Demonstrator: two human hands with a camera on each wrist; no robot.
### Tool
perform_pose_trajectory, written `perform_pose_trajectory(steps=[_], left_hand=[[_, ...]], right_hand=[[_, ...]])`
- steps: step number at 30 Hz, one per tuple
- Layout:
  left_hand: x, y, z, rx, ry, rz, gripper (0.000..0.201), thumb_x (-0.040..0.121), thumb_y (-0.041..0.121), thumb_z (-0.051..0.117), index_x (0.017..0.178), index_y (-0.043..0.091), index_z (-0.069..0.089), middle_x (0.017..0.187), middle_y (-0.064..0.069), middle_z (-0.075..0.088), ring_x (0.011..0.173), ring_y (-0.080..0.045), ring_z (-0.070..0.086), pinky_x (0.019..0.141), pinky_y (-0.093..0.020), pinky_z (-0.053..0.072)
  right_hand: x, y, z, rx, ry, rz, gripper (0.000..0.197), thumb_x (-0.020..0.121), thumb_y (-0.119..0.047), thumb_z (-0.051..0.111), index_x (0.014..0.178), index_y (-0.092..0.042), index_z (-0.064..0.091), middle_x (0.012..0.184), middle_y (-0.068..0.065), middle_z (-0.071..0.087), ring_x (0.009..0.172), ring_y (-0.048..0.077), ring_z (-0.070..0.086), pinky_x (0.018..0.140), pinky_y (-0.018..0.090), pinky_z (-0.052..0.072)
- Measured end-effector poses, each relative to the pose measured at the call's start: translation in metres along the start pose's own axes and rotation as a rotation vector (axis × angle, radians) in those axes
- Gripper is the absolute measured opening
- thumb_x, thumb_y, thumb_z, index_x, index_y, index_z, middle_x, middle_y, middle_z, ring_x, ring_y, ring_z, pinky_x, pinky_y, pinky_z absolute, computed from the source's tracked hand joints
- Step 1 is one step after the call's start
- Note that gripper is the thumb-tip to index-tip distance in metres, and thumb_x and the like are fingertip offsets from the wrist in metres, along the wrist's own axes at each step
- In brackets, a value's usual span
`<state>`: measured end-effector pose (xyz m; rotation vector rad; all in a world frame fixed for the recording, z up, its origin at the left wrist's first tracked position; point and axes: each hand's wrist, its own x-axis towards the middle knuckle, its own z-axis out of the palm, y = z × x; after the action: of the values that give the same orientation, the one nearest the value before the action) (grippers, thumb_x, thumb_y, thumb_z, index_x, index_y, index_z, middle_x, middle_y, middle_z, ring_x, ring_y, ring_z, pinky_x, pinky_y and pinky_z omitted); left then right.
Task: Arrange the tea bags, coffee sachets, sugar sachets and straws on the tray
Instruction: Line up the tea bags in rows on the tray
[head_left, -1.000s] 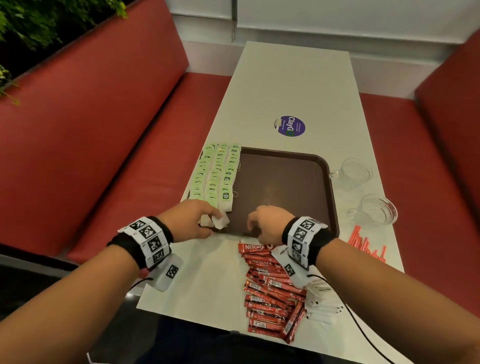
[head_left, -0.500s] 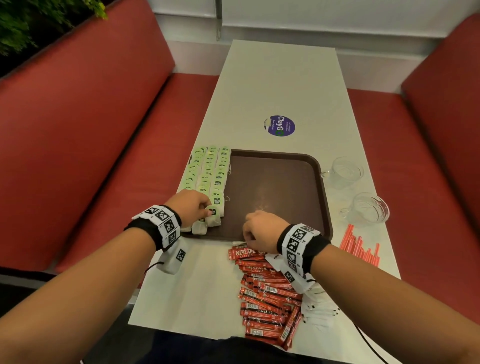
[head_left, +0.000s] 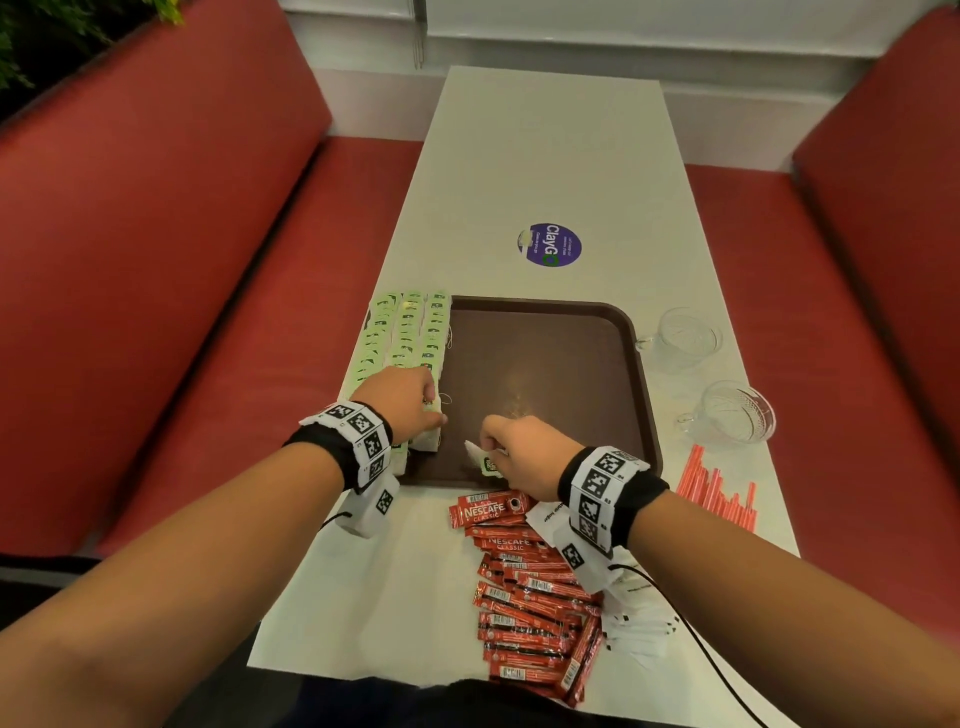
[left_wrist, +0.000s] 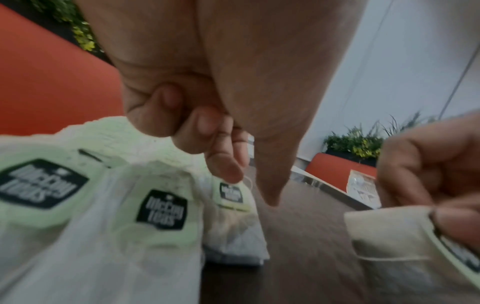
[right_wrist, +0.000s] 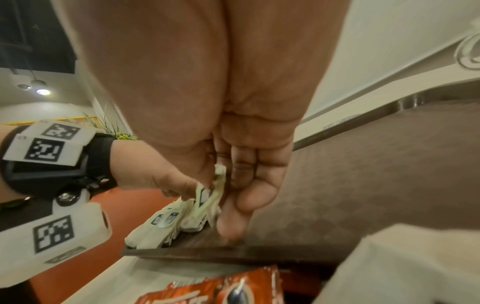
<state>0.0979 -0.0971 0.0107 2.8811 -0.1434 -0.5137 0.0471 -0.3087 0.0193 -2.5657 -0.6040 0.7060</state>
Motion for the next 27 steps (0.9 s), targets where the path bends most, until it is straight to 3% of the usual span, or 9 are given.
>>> perform_pose_trajectory(steps=[2, 5, 9, 12, 15, 18, 22, 24, 27], left_hand=[[-0.002, 0.004, 0.001, 0.072, -0.045, 0.013, 0.035, 0.079, 0.050, 0.074, 0.094, 0.026, 0.054, 0.084, 0.005, 0.058, 0.080, -0.019, 0.058, 0.066, -0.029, 0.043], [-0.002, 0.003, 0.000, 0.118, -0.077, 0.013, 0.034, 0.080, 0.050, 0.074, 0.094, 0.027, 0.053, 0.088, 0.003, 0.058, 0.081, -0.020, 0.058, 0.066, -0.030, 0.043], [-0.008, -0.002, -0.010, -0.133, -0.098, 0.126, 0.023, 0.080, 0.039, 0.077, 0.093, 0.027, 0.062, 0.081, 0.006, 0.063, 0.075, -0.011, 0.059, 0.066, -0.026, 0.046], [-0.022, 0.000, -0.021, -0.282, -0.189, 0.277, 0.021, 0.074, 0.029, 0.084, 0.088, 0.027, 0.069, 0.078, 0.011, 0.066, 0.062, 0.005, 0.053, 0.058, -0.011, 0.037], [-0.031, 0.002, -0.018, -0.252, -0.140, 0.301, 0.022, 0.076, 0.037, 0.082, 0.073, 0.025, 0.064, 0.062, 0.014, 0.057, 0.057, 0.000, 0.049, 0.053, -0.014, 0.034], [-0.031, -0.006, -0.005, -0.225, -0.068, 0.226, 0.022, 0.085, 0.038, 0.074, 0.076, 0.020, 0.067, 0.069, 0.005, 0.061, 0.061, -0.007, 0.050, 0.058, -0.025, 0.040], [-0.031, -0.022, 0.013, -0.174, -0.044, 0.019, 0.019, 0.085, 0.035, 0.075, 0.091, 0.019, 0.067, 0.082, 0.001, 0.067, 0.078, -0.018, 0.062, 0.064, -0.026, 0.044], [-0.033, -0.023, 0.022, -0.231, -0.028, -0.025, 0.026, 0.083, 0.032, 0.077, 0.102, 0.025, 0.061, 0.081, 0.004, 0.068, 0.077, -0.016, 0.064, 0.066, -0.026, 0.046], [-0.034, -0.019, 0.030, -0.186, -0.007, -0.045, 0.037, 0.081, 0.032, 0.078, 0.106, 0.027, 0.050, 0.077, 0.003, 0.067, 0.072, -0.017, 0.064, 0.066, -0.031, 0.050]], right_hand=[[0.002, -0.001, -0.001, 0.014, 0.005, -0.001, 0.012, 0.099, -0.013, 0.046, 0.101, -0.021, 0.055, 0.094, 0.004, 0.064, 0.080, 0.023, 0.060, 0.069, 0.036, 0.052], [0.005, -0.005, -0.005, 0.020, 0.016, -0.013, 0.017, 0.099, -0.013, 0.050, 0.108, -0.022, 0.061, 0.109, 0.002, 0.063, 0.098, 0.022, 0.059, 0.083, 0.034, 0.051], [0.012, -0.010, -0.007, 0.034, 0.043, -0.074, 0.026, 0.097, -0.009, 0.053, 0.117, -0.023, 0.061, 0.120, 0.001, 0.059, 0.108, 0.020, 0.054, 0.092, 0.032, 0.045], [0.016, -0.016, -0.008, 0.151, 0.118, -0.080, 0.025, 0.094, -0.008, 0.057, 0.114, -0.024, 0.057, 0.118, 0.001, 0.062, 0.105, 0.022, 0.059, 0.090, 0.036, 0.050], [0.017, -0.021, -0.009, 0.242, 0.175, -0.096, 0.023, 0.093, -0.009, 0.059, 0.108, -0.023, 0.049, 0.101, -0.001, 0.063, 0.085, 0.017, 0.062, 0.073, 0.031, 0.052], [0.018, -0.019, -0.007, 0.242, 0.187, -0.110, 0.029, 0.091, -0.012, 0.063, 0.114, -0.018, 0.046, 0.090, -0.006, 0.060, 0.072, 0.007, 0.056, 0.066, 0.020, 0.043], [0.012, -0.006, -0.007, -0.039, -0.054, 0.012, 0.026, 0.091, -0.024, 0.066, 0.115, -0.020, 0.058, 0.099, -0.005, 0.066, 0.089, 0.017, 0.063, 0.082, 0.032, 0.053], [0.007, -0.003, -0.004, -0.152, -0.143, 0.049, 0.022, 0.092, -0.030, 0.065, 0.112, -0.023, 0.065, 0.101, -0.004, 0.068, 0.092, 0.019, 0.064, 0.085, 0.035, 0.055], [0.005, 0.001, 0.001, -0.196, -0.176, 0.067, 0.016, 0.093, -0.032, 0.064, 0.106, -0.026, 0.072, 0.101, -0.004, 0.072, 0.093, 0.020, 0.066, 0.085, 0.036, 0.056]])
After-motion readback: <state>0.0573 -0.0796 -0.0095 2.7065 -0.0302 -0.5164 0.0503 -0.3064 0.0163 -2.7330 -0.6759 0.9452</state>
